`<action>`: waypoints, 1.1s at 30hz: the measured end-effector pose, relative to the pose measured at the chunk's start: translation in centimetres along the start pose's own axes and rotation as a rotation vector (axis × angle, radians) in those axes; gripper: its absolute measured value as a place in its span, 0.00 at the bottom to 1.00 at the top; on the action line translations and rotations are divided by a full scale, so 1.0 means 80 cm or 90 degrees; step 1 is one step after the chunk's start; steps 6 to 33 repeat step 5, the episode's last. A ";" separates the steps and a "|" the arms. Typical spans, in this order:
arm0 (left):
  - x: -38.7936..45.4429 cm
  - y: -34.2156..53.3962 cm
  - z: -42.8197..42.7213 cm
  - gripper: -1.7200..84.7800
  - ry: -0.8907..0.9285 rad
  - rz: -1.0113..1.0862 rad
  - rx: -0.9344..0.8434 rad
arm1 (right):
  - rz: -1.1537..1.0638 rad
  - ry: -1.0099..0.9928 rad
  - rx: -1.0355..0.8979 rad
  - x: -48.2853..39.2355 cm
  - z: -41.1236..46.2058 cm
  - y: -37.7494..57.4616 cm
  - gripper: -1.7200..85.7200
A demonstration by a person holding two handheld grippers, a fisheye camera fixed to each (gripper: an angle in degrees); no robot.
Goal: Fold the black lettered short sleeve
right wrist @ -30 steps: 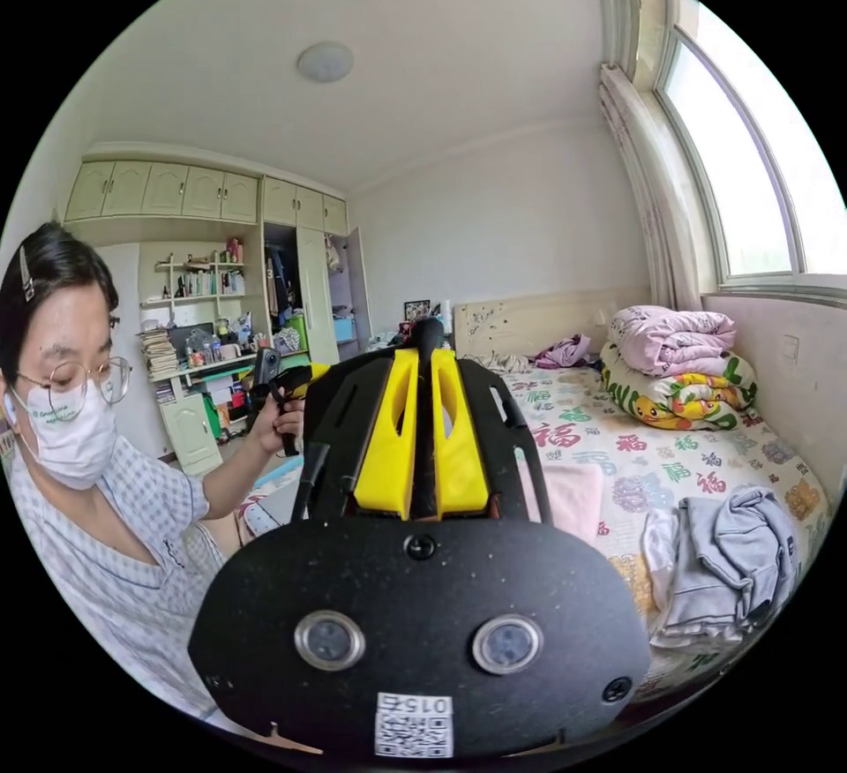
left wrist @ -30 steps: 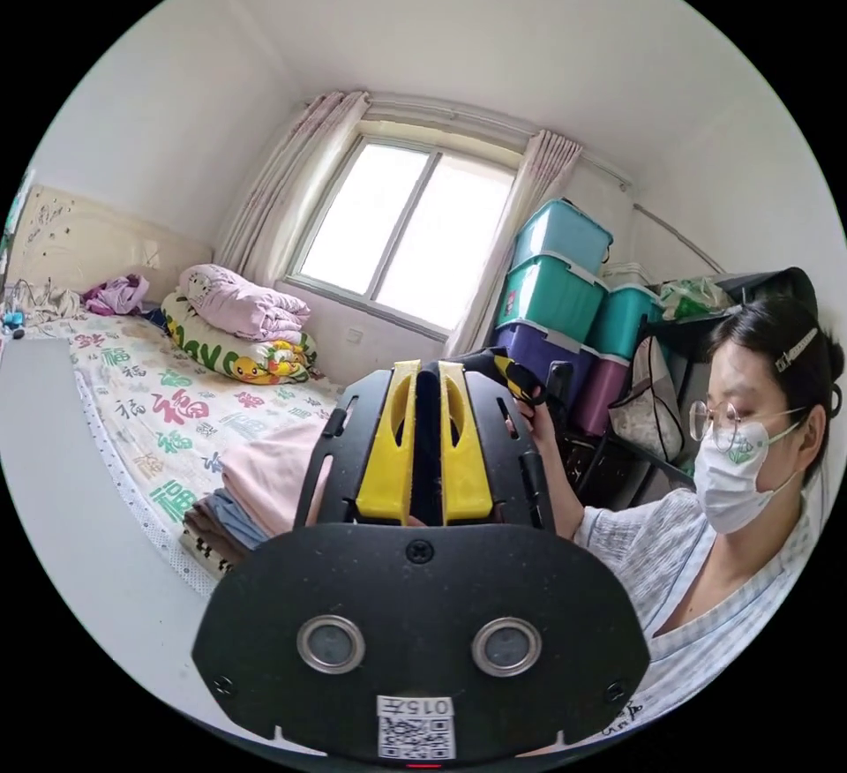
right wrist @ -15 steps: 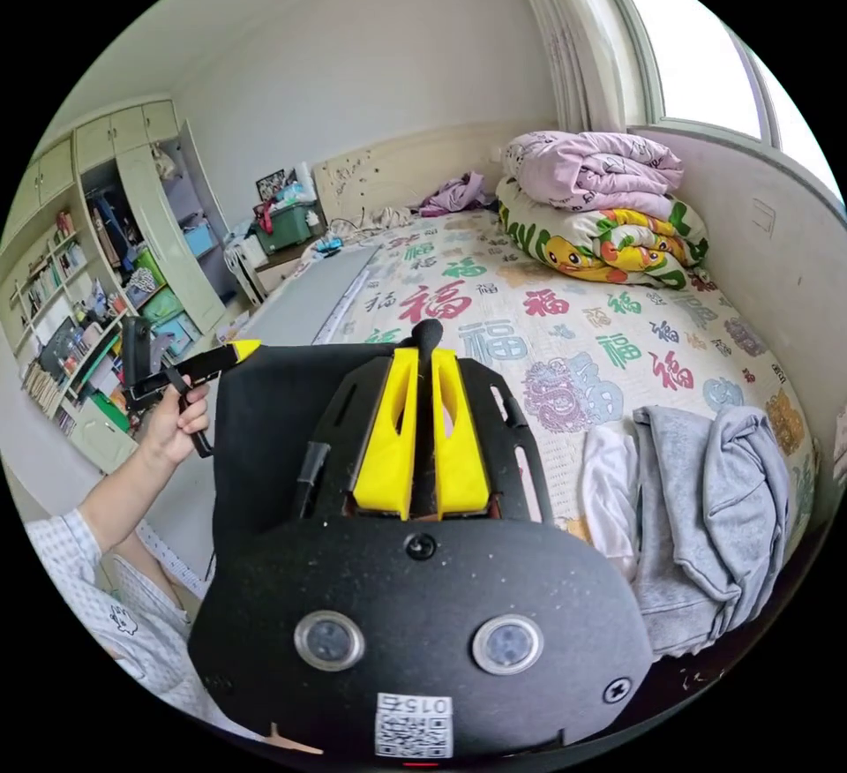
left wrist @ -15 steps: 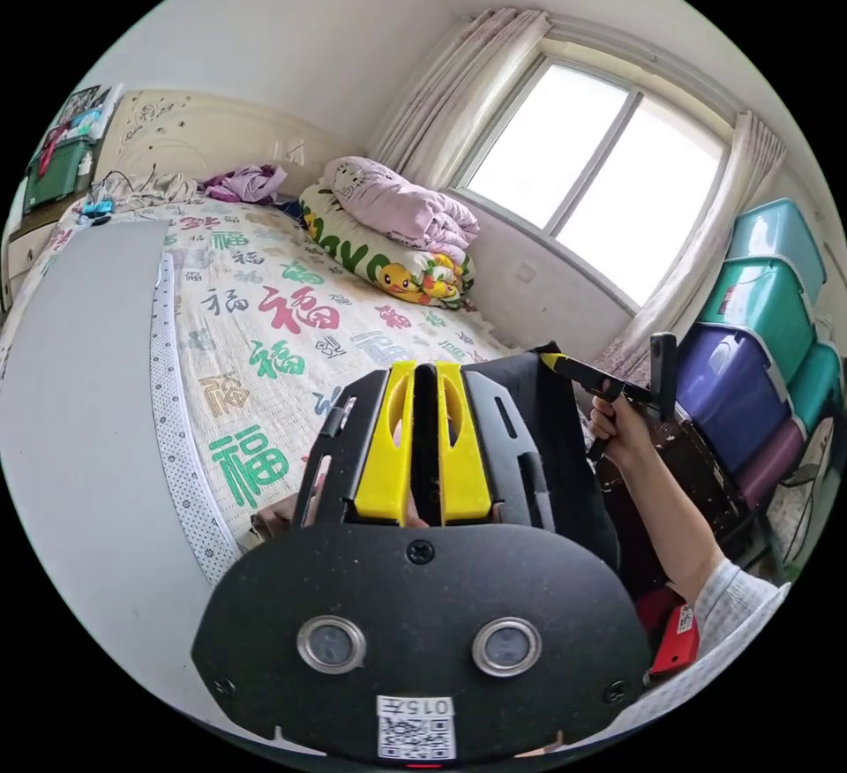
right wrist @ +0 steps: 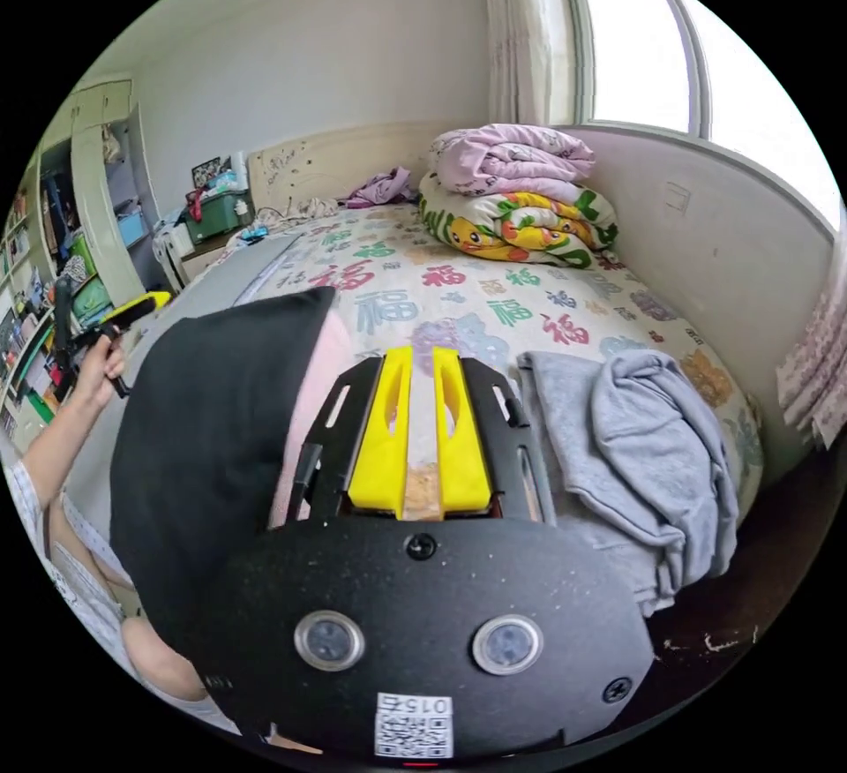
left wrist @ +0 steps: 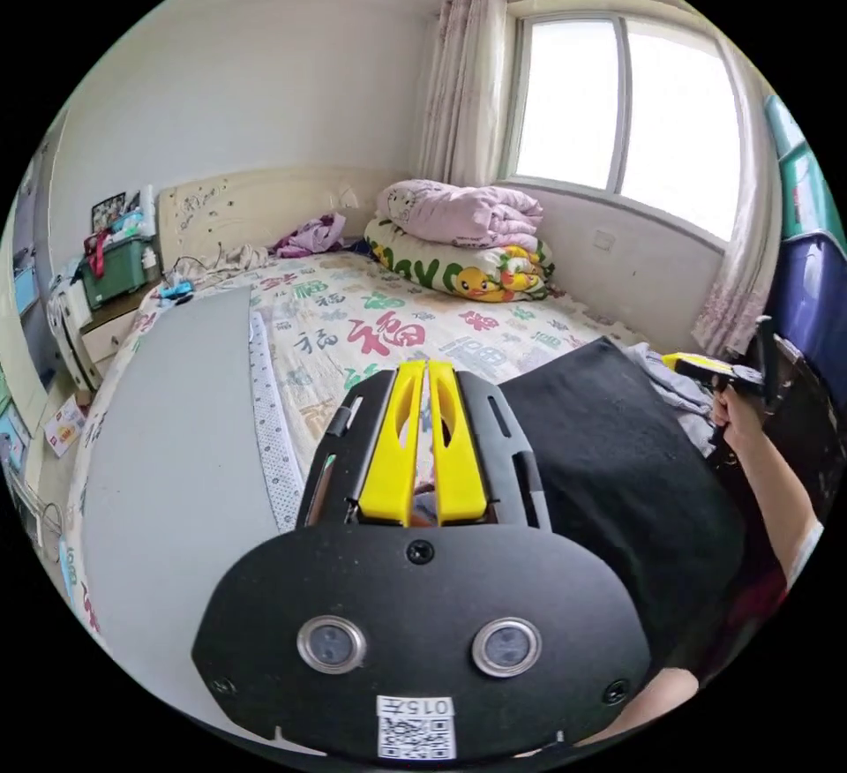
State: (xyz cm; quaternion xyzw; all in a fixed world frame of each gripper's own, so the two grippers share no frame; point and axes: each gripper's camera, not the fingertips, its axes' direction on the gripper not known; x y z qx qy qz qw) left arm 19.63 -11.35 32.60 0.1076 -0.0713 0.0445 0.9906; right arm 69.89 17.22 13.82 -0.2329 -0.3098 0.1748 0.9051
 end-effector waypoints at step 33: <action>0.113 0.009 -0.008 0.09 0.248 0.102 -0.031 | 0.028 0.169 -0.095 0.122 0.056 0.054 0.15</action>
